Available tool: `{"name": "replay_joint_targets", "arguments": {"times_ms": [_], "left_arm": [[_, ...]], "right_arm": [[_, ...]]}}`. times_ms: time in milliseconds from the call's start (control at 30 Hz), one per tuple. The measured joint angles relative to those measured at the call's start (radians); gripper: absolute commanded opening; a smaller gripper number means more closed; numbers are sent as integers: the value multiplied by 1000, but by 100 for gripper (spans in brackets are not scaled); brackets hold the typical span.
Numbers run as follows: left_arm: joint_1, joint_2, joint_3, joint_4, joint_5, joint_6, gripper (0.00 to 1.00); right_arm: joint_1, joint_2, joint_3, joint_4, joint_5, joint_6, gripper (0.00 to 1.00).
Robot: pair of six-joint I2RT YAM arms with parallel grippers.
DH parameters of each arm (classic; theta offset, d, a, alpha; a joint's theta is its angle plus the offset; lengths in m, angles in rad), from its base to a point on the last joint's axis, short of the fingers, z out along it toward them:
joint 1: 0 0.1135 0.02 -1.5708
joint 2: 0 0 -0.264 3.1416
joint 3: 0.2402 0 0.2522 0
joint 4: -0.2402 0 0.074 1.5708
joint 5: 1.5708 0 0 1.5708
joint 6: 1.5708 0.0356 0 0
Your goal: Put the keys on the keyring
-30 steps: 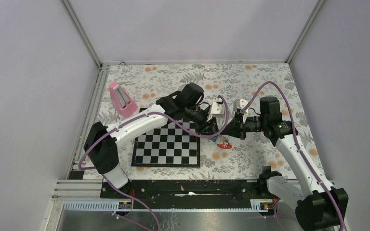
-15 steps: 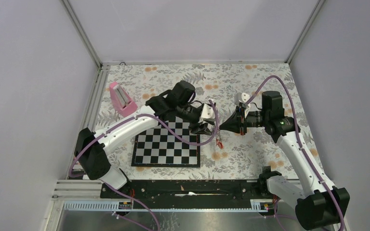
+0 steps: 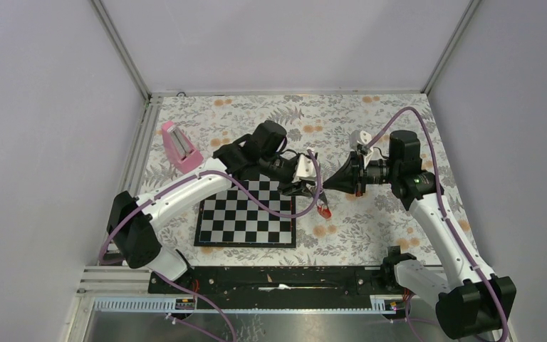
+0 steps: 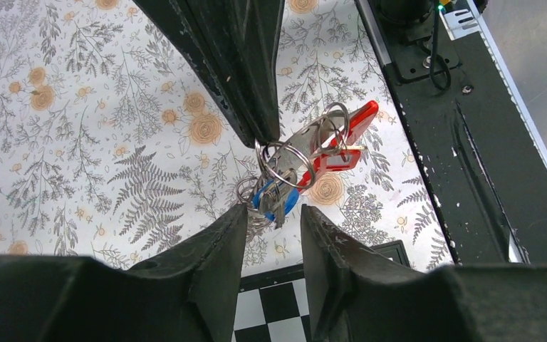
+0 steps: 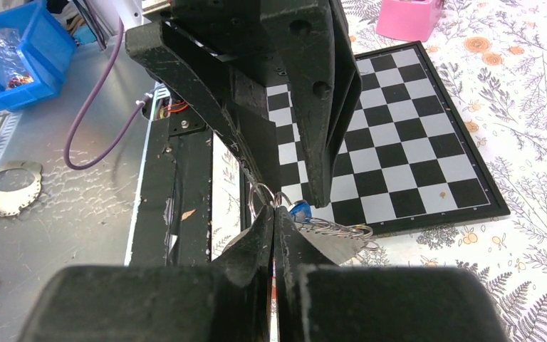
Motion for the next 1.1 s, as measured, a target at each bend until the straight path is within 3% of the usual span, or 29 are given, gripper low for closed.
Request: {"name": "replay_joint_targets", "arguments": {"times_ms": [767,1100], "left_arm": [[-2,0,0,81,26,-116,29],[-2,-3,-1,77,7,-103,28]], "right_arm": [[-24,2,-109,286,-51,263,0],[-26,2,-111,274,-35,262,0]]}}
